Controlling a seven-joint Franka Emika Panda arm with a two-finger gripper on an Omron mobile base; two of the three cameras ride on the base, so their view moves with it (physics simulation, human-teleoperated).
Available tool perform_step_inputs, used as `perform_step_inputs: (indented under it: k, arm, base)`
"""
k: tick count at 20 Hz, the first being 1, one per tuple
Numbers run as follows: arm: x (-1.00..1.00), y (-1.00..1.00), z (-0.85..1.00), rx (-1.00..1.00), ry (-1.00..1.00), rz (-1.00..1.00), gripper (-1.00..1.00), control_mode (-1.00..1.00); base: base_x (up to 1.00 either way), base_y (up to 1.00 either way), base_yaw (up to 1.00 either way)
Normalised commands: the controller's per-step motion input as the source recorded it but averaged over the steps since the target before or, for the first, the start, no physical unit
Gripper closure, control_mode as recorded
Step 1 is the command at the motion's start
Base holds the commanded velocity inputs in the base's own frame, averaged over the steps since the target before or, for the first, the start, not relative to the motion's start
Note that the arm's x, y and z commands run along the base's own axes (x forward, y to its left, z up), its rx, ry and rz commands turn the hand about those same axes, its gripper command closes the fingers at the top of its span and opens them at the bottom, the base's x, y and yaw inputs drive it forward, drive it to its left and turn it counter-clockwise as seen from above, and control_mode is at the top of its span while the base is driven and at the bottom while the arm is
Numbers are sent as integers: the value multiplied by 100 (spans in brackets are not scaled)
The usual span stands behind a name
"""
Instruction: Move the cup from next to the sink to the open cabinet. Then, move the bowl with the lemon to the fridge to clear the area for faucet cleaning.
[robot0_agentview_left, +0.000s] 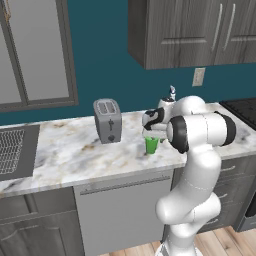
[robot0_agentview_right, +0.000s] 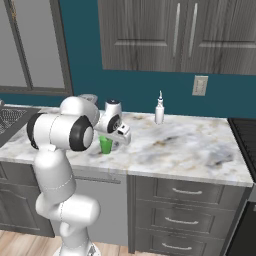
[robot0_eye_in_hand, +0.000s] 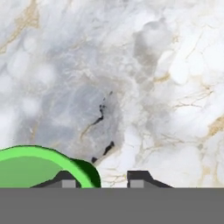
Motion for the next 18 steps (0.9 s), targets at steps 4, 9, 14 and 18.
perform_step_inputs:
  k: [4, 9, 14, 18]
  arm:
    - [-6, 0, 0, 0, -2, 0, 100, -100]
    - [-31, 0, 4, 0, -15, 0, 100, -100]
    - [-88, 0, 51, 0, -49, 0, 100, -100]
    - [-94, 0, 91, 0, -60, 0, 100, -100]
  base:
    - [0, 0, 0]
    - [0, 0, 0]
    - [0, 0, 0]
    - [0, 0, 0]
